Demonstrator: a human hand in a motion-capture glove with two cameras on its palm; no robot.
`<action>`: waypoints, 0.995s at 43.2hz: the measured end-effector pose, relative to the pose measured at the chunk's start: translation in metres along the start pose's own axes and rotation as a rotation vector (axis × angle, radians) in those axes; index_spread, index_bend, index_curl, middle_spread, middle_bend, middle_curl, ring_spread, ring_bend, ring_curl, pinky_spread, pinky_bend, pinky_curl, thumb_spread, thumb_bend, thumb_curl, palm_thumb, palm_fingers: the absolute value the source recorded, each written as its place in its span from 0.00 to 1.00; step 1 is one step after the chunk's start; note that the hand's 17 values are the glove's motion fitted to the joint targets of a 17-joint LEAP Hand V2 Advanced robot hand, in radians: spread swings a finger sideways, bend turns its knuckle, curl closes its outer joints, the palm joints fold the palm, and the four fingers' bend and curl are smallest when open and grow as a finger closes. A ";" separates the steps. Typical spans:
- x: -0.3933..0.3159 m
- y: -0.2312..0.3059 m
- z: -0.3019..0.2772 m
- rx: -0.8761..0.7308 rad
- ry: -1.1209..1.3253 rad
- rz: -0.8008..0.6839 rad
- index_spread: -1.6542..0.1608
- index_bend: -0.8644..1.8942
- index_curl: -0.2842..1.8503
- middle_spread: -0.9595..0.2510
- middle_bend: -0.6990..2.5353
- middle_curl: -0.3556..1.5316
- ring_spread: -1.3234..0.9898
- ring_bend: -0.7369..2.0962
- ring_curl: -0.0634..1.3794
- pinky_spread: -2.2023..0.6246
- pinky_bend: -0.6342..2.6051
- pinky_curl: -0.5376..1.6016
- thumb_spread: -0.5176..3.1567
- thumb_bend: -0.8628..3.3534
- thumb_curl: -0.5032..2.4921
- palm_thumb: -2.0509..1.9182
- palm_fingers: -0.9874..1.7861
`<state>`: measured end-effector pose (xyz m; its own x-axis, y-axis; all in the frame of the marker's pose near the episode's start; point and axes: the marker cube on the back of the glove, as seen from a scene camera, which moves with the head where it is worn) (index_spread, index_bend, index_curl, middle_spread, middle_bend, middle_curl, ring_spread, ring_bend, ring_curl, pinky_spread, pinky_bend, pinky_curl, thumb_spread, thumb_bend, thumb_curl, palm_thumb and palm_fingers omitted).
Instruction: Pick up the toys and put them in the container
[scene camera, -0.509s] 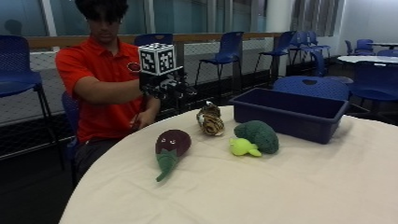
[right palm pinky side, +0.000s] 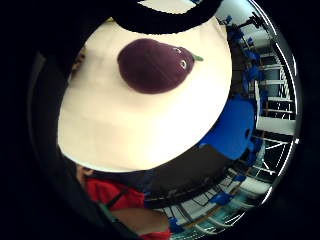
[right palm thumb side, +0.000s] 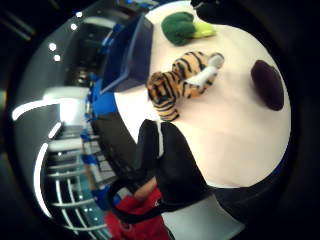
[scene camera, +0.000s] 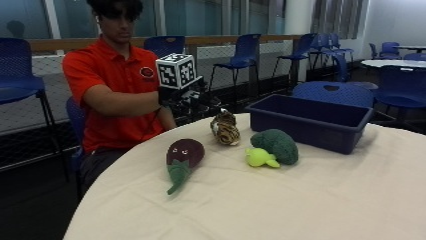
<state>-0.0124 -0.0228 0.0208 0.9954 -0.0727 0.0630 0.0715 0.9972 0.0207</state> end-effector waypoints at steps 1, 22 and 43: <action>-0.003 -0.002 0.002 0.000 -0.005 -0.008 0.73 0.41 0.24 0.70 0.27 0.28 0.55 0.32 0.08 0.79 0.35 0.35 0.47 0.20 0.21 0.51 0.33; -0.093 -0.056 0.047 -0.115 0.047 -0.123 0.72 0.38 0.27 0.70 0.26 0.30 0.56 0.31 0.10 0.81 0.40 0.39 0.44 0.19 0.22 0.49 0.31; -0.095 -0.084 0.086 -0.242 0.206 -0.026 0.72 0.37 0.27 0.72 0.25 0.29 0.57 0.31 0.11 0.83 0.50 0.44 0.43 0.19 0.23 0.50 0.31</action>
<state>-0.1185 -0.1013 0.0990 0.9833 -0.1185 -0.1381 0.0862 0.9717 -0.2199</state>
